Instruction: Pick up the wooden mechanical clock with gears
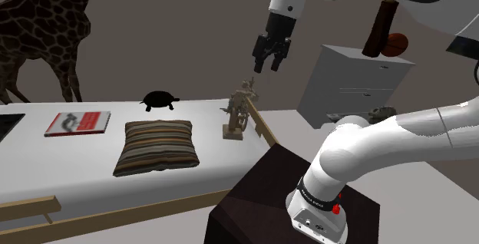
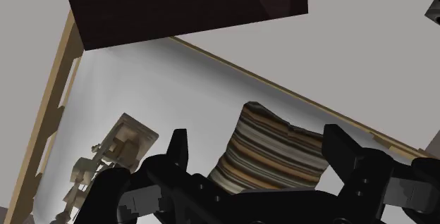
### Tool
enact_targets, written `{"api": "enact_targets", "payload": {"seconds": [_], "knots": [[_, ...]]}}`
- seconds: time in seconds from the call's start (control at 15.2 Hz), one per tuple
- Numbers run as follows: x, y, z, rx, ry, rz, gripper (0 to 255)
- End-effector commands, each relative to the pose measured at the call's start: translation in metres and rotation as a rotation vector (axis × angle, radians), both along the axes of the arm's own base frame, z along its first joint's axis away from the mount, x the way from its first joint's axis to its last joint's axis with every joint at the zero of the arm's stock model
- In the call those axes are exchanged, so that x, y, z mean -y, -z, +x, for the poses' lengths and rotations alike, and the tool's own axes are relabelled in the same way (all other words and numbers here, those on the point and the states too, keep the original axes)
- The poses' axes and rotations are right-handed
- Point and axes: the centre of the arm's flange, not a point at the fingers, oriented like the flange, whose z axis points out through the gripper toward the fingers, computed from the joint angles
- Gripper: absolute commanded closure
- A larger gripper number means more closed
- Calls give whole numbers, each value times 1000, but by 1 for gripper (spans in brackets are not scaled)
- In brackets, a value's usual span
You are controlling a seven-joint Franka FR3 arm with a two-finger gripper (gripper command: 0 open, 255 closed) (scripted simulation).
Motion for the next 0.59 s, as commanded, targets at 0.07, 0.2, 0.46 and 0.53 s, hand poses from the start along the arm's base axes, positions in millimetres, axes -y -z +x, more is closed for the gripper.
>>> {"api": "enact_targets", "payload": {"seconds": [0.07,0.2,0.46,0.53], "knots": [[9,8,6,-4,-22,-5,0],[25,23,19,-12,-67,-14,0],[58,54,46,-27,-156,-34,0],[65,61,53,-31,-178,-38,0]]}}
